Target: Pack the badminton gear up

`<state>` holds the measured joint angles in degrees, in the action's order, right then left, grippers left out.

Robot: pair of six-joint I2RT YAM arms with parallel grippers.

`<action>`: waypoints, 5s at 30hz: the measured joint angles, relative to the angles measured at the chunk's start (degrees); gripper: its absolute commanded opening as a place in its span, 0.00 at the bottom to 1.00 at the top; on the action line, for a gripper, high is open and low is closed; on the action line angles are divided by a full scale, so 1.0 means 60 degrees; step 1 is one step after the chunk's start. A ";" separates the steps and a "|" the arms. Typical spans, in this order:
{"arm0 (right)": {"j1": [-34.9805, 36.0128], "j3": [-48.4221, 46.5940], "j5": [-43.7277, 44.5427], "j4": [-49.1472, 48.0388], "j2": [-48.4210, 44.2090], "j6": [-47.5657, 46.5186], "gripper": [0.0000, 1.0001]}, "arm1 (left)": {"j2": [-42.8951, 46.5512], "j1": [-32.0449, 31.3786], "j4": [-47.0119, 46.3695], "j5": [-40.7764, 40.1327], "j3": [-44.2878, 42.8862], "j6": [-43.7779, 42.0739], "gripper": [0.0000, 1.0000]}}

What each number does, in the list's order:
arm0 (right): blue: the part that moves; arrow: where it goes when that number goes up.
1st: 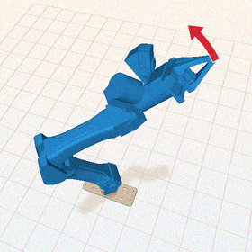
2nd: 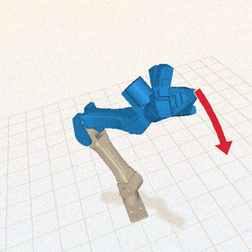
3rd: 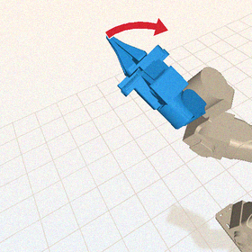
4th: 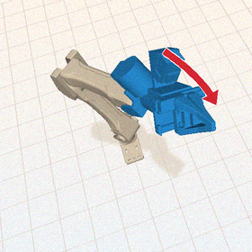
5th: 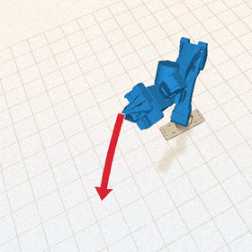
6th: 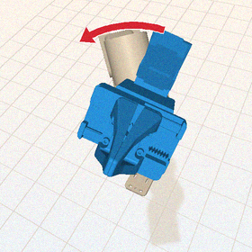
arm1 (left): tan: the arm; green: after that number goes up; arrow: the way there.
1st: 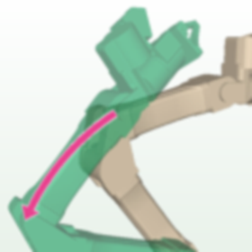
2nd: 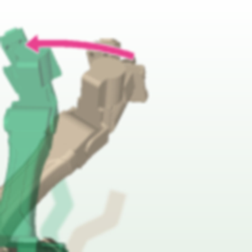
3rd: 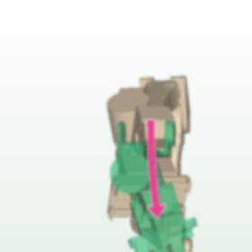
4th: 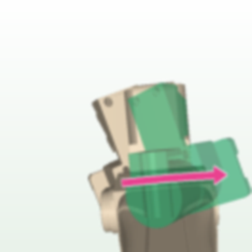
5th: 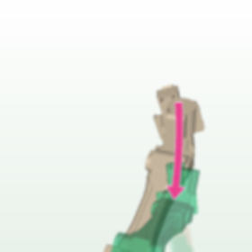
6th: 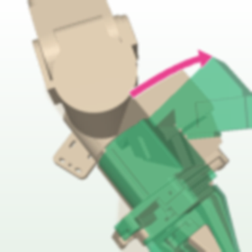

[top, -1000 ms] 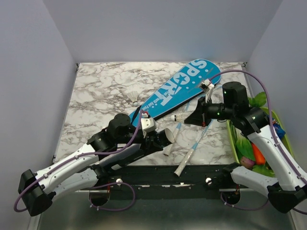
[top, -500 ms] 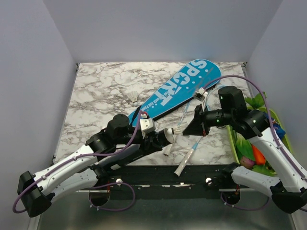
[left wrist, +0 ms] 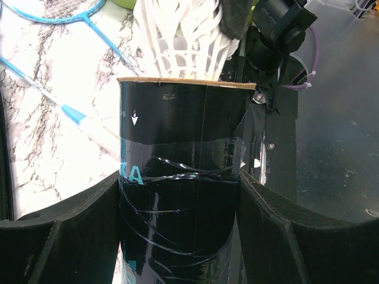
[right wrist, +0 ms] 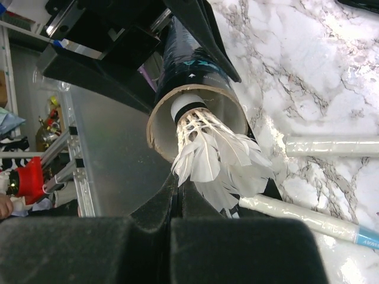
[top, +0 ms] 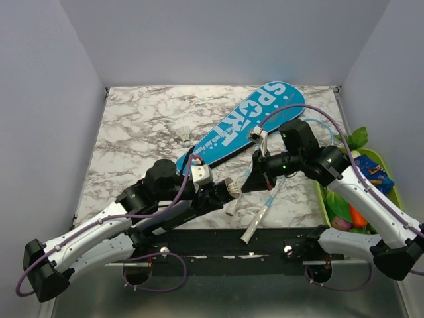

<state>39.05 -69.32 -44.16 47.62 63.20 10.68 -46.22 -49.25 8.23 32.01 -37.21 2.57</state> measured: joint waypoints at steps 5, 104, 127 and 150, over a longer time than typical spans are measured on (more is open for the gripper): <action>0.0149 0.0084 -0.0029 -0.0514 0.0284 0.0200 0.01 | 0.0051 -0.0004 0.0011 0.0000 0.0000 0.0000 0.00; -0.0025 -0.8440 0.4433 -0.4178 1.2783 0.3260 0.75 | 0.1650 0.0219 0.0867 -1.0131 -0.0277 -0.0433 0.00; 0.0484 -0.9293 0.5763 -0.3989 1.3595 0.3082 0.73 | 0.1858 0.0219 0.0889 -0.9464 -0.0222 -0.0412 0.00; 0.0627 -0.9981 0.6029 -0.3191 1.3865 0.3286 0.63 | 0.2069 0.0219 0.0954 -0.9340 -0.0215 -0.0379 0.00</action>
<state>42.81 -129.21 -7.99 28.47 146.39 30.39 -33.80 -47.94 13.96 -24.03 -38.50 0.30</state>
